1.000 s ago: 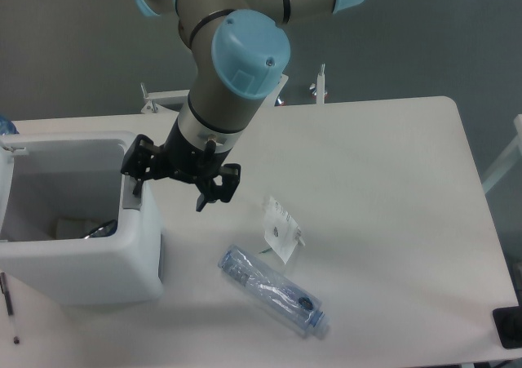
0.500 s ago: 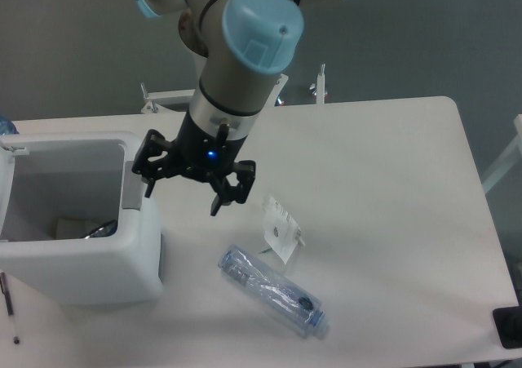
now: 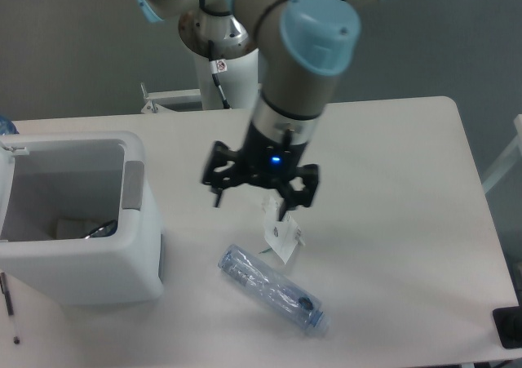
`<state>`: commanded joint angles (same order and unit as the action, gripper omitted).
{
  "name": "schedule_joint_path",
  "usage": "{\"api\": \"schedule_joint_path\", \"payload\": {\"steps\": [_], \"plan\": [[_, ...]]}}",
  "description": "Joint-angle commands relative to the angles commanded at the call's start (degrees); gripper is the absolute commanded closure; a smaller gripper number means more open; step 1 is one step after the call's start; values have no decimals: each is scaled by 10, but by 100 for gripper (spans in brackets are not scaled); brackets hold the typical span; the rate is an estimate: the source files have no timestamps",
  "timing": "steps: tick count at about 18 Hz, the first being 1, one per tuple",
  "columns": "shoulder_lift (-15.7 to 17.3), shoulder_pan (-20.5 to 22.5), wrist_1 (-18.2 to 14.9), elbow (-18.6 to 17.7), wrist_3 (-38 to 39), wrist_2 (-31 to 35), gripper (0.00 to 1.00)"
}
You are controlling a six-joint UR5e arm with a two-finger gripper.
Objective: Open the trash can
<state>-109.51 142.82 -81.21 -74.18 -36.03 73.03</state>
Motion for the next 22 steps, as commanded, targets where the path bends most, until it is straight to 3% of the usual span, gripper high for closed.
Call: {"api": "schedule_joint_path", "payload": {"steps": [4,7,9,11,13,22], "plan": [[-17,20,-5,-5,-130,78,0],[-34,45,-1,-5,-210,91,0],[-49,55,10,0,-236,96,0],[-62,61,50,-1,-263,121,0],[-72,63,66,1,-287,152,0],[-67,64,59,-5,-324,160,0]]}}
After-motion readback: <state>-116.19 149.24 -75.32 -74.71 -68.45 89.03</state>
